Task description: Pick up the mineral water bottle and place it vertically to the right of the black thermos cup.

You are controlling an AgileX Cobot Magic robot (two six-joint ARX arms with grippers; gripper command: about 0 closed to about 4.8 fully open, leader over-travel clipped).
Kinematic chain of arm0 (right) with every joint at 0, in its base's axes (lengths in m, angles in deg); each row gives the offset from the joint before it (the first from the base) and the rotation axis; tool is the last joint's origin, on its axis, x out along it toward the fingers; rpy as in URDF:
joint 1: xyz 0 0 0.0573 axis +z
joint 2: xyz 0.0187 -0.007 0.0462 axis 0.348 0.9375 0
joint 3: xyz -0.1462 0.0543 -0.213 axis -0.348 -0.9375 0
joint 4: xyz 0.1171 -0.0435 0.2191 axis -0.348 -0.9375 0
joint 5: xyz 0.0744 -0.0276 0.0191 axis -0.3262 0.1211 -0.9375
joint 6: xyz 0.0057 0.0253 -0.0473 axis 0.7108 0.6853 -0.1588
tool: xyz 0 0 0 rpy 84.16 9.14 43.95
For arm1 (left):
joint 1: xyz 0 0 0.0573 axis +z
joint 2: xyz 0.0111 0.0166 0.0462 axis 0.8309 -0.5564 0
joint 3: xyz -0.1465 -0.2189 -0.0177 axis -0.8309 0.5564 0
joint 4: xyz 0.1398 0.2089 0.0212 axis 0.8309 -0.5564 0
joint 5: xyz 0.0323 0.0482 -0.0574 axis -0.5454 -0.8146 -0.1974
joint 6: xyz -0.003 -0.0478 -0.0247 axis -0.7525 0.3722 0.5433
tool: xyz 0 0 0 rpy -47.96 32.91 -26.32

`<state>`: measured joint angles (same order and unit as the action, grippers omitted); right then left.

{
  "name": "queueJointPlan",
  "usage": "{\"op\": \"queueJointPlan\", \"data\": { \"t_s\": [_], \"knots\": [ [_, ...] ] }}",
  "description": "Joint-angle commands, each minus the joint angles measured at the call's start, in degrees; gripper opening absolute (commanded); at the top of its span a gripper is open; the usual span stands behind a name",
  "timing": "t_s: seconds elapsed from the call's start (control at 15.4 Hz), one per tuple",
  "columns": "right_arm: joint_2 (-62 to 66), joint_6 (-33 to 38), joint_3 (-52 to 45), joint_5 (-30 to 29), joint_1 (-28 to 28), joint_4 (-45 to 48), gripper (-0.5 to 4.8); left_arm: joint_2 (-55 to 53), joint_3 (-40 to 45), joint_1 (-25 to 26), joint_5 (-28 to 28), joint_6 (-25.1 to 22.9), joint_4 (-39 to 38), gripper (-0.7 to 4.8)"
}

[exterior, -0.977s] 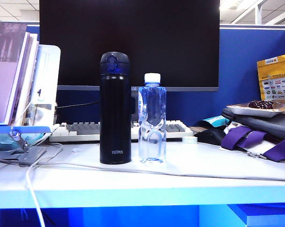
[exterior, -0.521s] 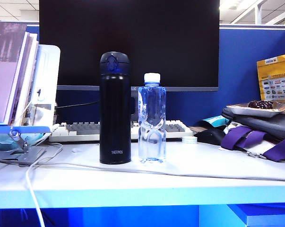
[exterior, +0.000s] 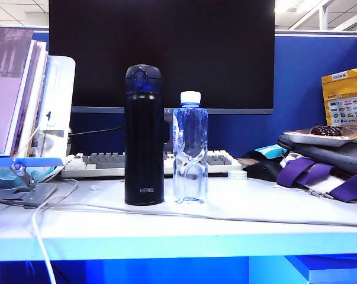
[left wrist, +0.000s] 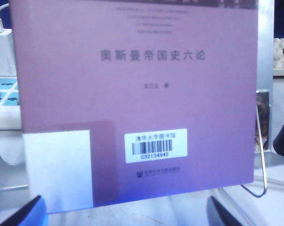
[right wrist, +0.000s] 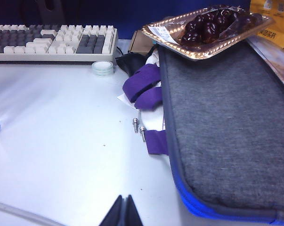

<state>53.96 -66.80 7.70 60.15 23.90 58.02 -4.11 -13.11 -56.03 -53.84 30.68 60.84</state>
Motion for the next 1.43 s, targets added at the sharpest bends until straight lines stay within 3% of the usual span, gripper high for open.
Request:
{"op": "queueJointPlan", "data": {
  "t_s": [0.07,0.78,0.85,0.91,1.43],
  "knots": [
    [0.0,0.0,-0.2,0.0,0.0,-0.3,-0.01,0.2,0.0,0.0,0.3,-0.1,-0.7,4.79],
    [0.0,0.0,-0.2,0.0,0.0,-0.3,-0.01,0.2,0.0,0.0,-2.8,-0.3,-0.9,4.65],
    [0.0,0.0,-0.2,0.0,0.0,-0.3,-0.01,0.2,0.0,0.0,-2.6,-0.2,-0.9,1.81],
    [0.0,0.0,-0.2,0.0,0.0,-0.3,-0.01,0.2,0.0,0.0,-2.3,0.0,-0.9,0.02],
    [0.0,0.0,-0.2,0.0,0.0,-0.3,-0.01,0.2,0.0,0.0,-0.3,-0.1,-0.9,-0.05]
  ]
}}
